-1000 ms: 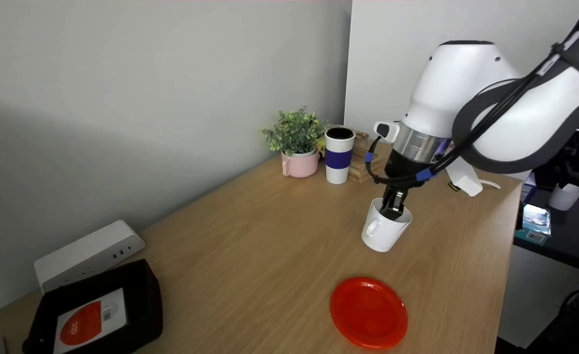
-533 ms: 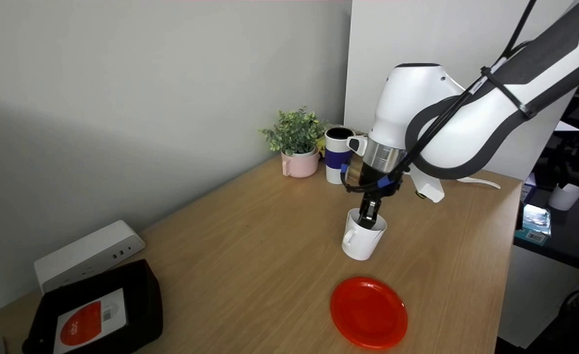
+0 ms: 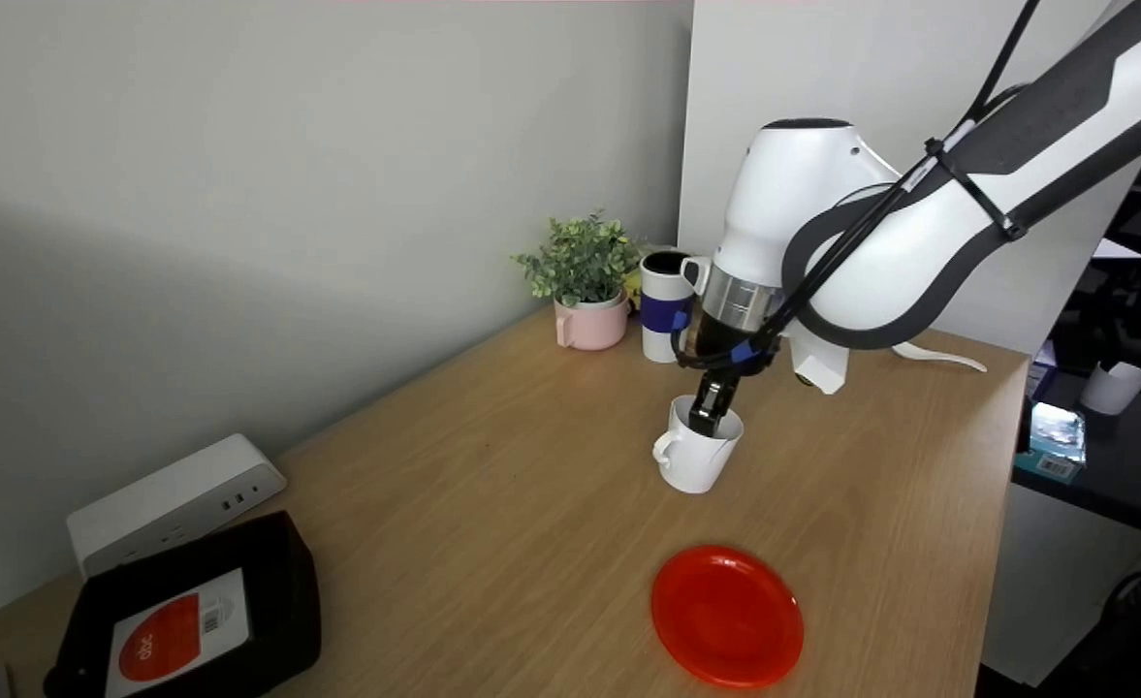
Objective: Remove the mug from the small plate and put it on the table.
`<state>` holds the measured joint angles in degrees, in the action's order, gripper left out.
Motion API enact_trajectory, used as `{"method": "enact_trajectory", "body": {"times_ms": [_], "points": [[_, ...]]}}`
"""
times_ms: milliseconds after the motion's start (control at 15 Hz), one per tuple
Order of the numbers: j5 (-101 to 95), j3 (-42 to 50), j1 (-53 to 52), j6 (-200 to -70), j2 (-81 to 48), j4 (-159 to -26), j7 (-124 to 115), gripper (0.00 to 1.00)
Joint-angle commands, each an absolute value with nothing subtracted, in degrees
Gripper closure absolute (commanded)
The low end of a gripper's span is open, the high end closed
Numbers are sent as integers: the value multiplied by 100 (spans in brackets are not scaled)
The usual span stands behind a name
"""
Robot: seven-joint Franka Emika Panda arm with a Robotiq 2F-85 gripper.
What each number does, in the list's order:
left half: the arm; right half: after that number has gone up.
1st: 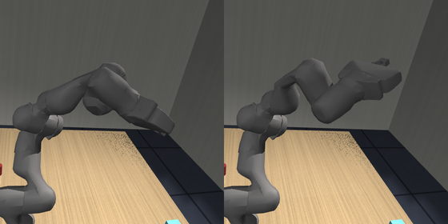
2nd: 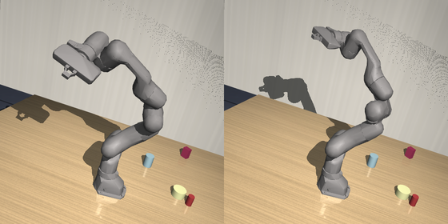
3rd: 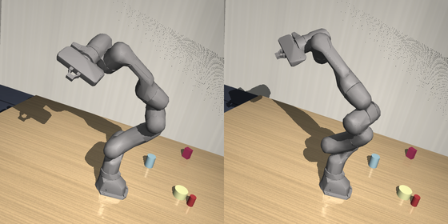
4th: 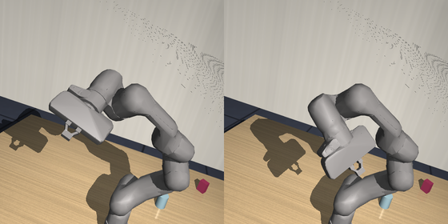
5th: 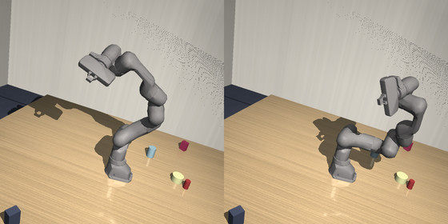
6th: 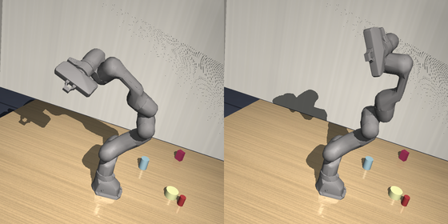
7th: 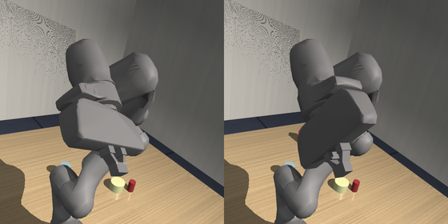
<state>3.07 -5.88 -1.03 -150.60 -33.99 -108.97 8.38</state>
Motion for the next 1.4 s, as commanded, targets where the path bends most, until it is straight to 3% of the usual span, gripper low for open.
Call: {"method": "enact_trajectory", "body": {"times_ms": [0,67,133,267,800,933,1333], "points": [[242,-508,-199,-14970,-3504,-10707,588,98],[247,-515,-203,-14967,-3510,-10689,566,73],[249,-525,-202,-14957,-3519,-10670,564,72],[245,-538,-209,-14945,-3522,-10649,569,60],[-113,-419,-613,-15282,-3179,-11033,398,4],[-491,-194,-916,-15511,-2904,-11308,9,0],[-2491,1110,-2341,-15797,-2101,-11982,-2199,0]]}}
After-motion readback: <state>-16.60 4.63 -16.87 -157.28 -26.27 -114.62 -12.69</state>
